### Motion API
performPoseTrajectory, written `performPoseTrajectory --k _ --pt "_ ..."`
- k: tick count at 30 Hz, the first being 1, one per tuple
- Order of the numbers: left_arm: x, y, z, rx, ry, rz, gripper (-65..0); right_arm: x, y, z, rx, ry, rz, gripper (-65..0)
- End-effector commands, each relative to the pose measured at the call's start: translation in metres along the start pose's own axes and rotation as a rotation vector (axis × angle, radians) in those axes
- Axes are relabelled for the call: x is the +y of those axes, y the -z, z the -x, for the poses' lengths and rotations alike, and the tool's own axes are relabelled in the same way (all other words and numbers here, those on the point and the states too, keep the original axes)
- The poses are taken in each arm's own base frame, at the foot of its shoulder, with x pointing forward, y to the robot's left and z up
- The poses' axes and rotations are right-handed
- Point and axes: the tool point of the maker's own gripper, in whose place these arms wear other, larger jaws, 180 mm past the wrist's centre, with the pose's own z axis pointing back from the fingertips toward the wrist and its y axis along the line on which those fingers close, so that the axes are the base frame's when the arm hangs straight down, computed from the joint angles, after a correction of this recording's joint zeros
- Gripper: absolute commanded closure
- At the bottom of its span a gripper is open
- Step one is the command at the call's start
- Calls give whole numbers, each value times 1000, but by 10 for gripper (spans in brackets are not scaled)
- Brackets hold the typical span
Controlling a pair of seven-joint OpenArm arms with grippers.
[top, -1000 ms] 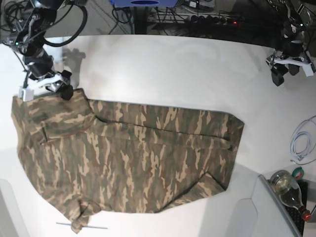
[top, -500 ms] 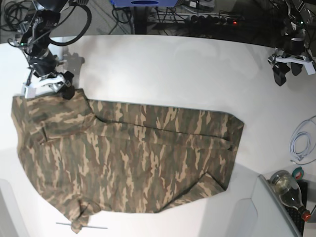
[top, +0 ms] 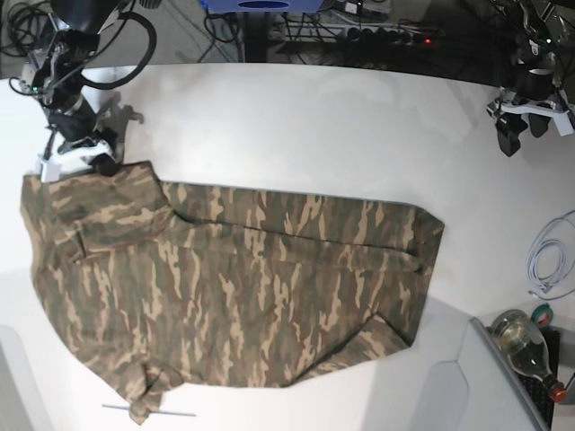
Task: Layout the t-shirt on the table in an organized manner, then fold the t-shirt properly
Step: 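Release the folded edge and raise both grippers away from the shirt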
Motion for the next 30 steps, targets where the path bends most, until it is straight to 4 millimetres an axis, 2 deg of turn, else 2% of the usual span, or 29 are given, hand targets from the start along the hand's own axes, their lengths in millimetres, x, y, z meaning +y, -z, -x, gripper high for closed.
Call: performPoseTrajectory --k 1,4,7,17,21,23,24,27,29,30 --pt "2 -1 -15 -46 14 8 -462 4 0 -13 -38 -10 -13 -56" --pt "1 -1 -15 -45 14 9 -462 4 -1 -15 -40 -18 -14 -15" --pt "0 0 -15 -45 14 12 -462 9 -6 -31 -78 -55 -18 -11" --pt "-2 1 -16 -48 13 15 -462 35 -5 -62 -80 -122 -50 -8" --pt "-1 1 -16 -48 13 14 -462 31 -4 -52 7 -91 -17 -21" --pt "-1 1 -16 -48 13 14 -462 27 -7 -39 53 -83 -7 -63" --pt "-1 1 -15 -47 12 13 -462 23 -12 -32 68 -85 3 -104" --pt "0 0 -16 -45 16 12 -462 25 -21 -16 67 -76 10 -270" --pt "0 1 -16 -46 15 11 -462 22 -26 -19 30 -78 18 -398" --pt "0 1 -16 -46 15 11 -462 21 -26 -22 7 -76 20 -441"
